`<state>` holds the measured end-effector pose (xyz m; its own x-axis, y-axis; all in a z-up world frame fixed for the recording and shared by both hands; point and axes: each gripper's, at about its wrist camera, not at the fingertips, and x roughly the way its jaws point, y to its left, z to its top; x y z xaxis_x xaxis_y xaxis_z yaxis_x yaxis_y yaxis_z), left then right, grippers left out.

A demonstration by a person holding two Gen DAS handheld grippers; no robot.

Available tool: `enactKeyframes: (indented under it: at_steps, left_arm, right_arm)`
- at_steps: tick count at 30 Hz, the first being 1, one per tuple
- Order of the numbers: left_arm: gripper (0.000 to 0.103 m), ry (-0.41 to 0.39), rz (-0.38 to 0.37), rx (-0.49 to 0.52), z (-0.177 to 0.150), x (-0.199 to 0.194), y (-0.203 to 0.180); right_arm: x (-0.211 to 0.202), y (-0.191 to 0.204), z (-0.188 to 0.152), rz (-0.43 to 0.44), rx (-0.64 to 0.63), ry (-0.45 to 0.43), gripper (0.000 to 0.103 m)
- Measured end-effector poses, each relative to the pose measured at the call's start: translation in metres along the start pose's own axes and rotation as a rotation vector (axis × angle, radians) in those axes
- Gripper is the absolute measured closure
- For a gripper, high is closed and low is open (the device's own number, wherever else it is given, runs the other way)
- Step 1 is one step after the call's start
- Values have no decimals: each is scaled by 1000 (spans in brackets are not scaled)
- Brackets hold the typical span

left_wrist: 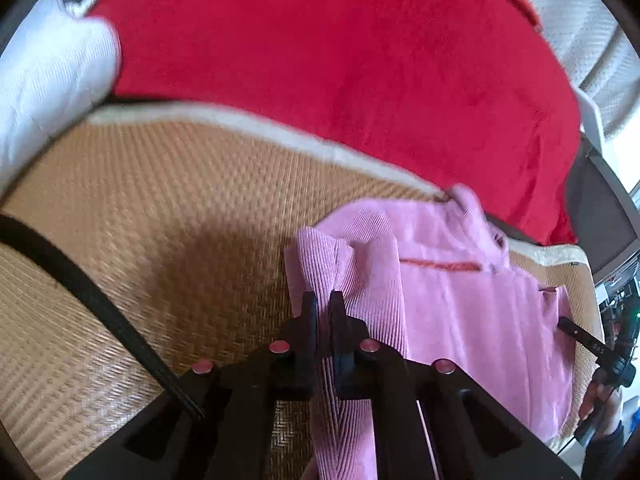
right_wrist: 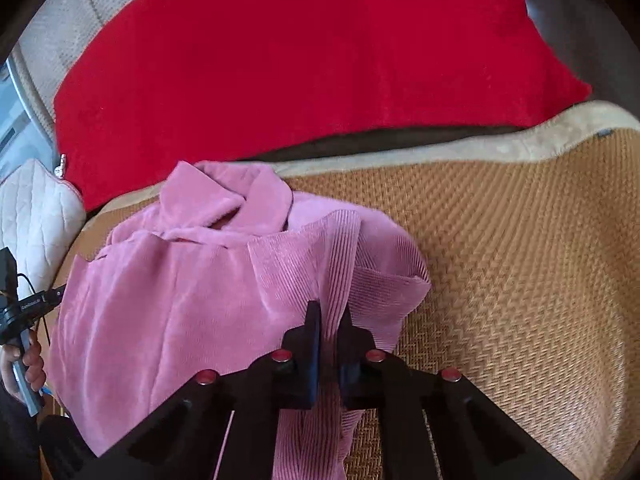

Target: Fold large clothes

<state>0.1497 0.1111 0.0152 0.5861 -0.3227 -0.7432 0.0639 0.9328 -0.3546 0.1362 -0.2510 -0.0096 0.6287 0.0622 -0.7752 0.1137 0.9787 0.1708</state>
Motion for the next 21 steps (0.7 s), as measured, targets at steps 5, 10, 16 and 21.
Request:
enactKeyframes:
  at_steps: [5, 10, 16, 21]
  left_arm:
    - [98, -122, -40, 86, 14, -46, -31]
    - [98, -202, -33, 160, 34, -50, -57]
    - [97, -34, 61, 44, 49, 40, -34]
    - [74, 103, 103, -81, 35, 71, -7]
  right_arm:
    - [-39, 1, 5, -9, -13, -109, 99]
    - [-58, -14, 20, -17, 29, -189, 99]
    - [-1, -44, 34, -48, 115, -120, 99]
    - [50, -68, 16, 27, 230, 29, 94]
